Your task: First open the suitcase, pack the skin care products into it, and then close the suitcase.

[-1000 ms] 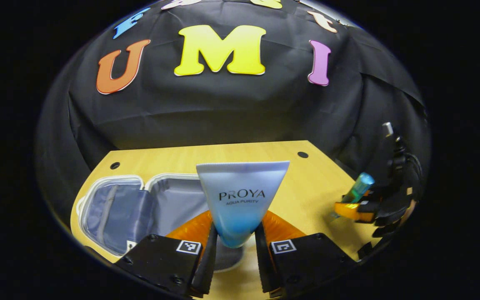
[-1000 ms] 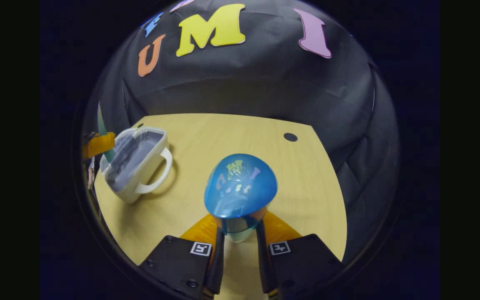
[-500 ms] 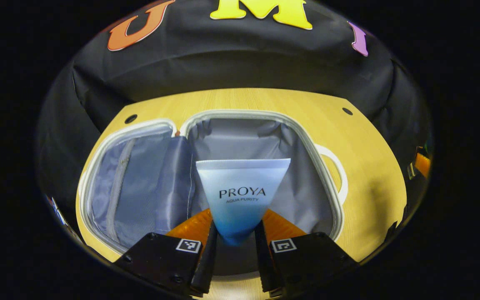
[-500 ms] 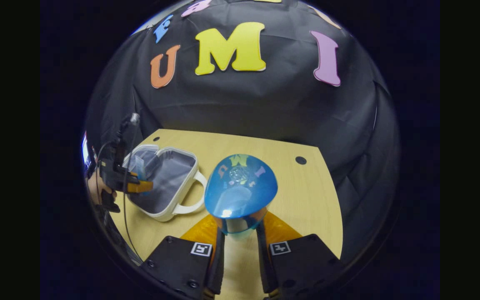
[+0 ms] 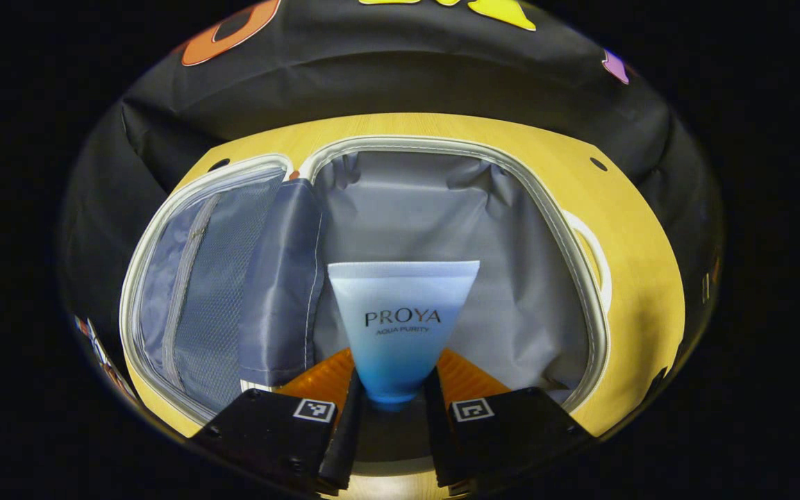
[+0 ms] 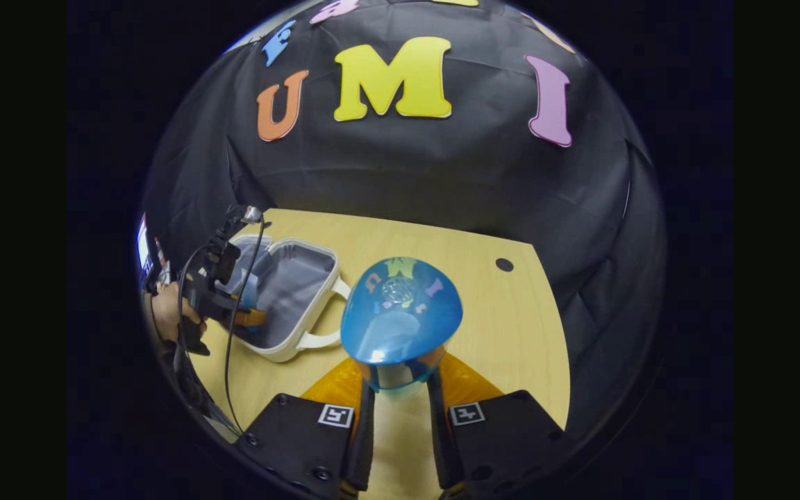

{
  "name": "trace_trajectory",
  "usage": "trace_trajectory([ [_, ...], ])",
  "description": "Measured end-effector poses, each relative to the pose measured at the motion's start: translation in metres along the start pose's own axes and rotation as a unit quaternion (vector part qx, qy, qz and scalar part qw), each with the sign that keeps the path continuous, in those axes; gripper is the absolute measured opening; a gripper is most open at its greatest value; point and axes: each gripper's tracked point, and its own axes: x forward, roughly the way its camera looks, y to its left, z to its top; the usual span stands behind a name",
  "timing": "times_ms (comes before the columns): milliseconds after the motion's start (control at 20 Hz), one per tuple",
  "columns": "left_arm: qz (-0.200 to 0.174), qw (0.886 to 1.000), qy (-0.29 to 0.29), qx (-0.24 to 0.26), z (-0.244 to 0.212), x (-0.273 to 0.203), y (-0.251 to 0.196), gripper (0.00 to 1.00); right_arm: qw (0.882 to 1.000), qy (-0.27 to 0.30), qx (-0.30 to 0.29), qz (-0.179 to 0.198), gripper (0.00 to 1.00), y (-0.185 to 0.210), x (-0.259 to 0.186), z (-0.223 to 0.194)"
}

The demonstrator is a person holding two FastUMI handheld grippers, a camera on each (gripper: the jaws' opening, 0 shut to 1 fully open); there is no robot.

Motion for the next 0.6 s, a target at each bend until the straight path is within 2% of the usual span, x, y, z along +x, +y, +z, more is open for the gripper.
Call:
trace_trajectory([
  [150,0.016,0.999,0.023,0.018,0.000,0.008,0.001,0.47,1.000,0.002,0.002,-0.006,0.33,-0.013,0.000,0.001],
  [500,0.027,0.998,0.055,-0.010,-0.002,0.017,0.004,0.47,1.000,0.013,0.007,-0.007,0.34,-0.025,-0.005,-0.004],
  [600,0.025,0.998,0.053,-0.015,-0.002,0.015,0.004,0.52,1.000,0.016,0.002,-0.002,0.34,-0.019,-0.003,-0.006],
])
